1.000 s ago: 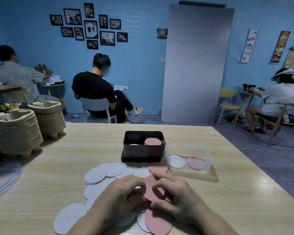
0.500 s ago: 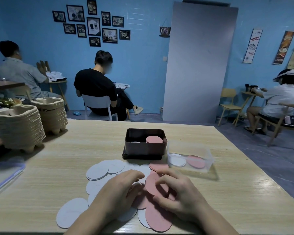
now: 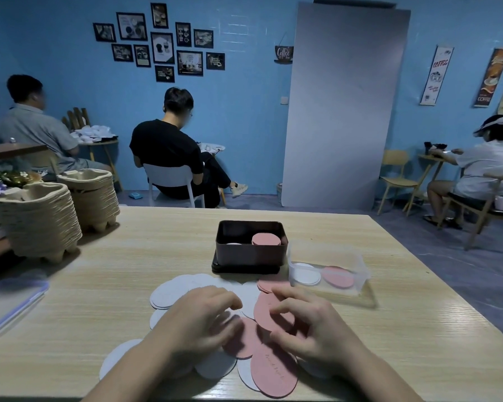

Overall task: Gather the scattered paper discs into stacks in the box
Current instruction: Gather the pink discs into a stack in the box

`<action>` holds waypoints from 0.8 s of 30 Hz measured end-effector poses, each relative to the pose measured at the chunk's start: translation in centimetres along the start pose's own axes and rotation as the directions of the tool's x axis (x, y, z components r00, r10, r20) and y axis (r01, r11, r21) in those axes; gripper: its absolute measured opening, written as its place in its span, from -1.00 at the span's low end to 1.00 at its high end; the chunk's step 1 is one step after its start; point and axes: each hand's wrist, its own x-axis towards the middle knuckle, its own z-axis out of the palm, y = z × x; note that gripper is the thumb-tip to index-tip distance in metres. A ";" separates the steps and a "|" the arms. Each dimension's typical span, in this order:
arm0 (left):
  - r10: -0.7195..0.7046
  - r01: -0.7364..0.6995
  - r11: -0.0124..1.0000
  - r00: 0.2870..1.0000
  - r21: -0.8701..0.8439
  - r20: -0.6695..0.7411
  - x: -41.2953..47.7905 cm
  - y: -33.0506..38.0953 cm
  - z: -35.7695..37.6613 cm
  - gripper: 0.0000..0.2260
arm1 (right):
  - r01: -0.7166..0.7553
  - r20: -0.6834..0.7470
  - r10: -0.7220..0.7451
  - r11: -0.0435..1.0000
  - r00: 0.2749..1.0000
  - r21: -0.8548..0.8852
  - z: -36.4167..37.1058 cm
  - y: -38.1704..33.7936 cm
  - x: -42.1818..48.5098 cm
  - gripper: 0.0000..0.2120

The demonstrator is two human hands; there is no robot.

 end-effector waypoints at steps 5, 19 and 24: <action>0.037 -0.035 0.999 0.986 -0.018 0.159 -1.0 -0.1 -0.3 -0.50 | -0.040 0.008 0.040 0.999 0.999 0.006 0.1 0.4 -0.8 -0.75; -0.009 0.008 1.000 1.000 -0.022 -0.004 -1.7 0.2 0.1 -0.64 | -0.090 0.028 0.093 0.993 0.995 -0.072 0.3 0.4 -1.3 -0.74; 0.021 -0.018 0.999 0.998 0.041 -0.059 -1.6 0.8 -0.2 -0.62 | -0.086 0.057 0.091 0.992 0.994 -0.087 0.3 0.5 -1.3 -0.71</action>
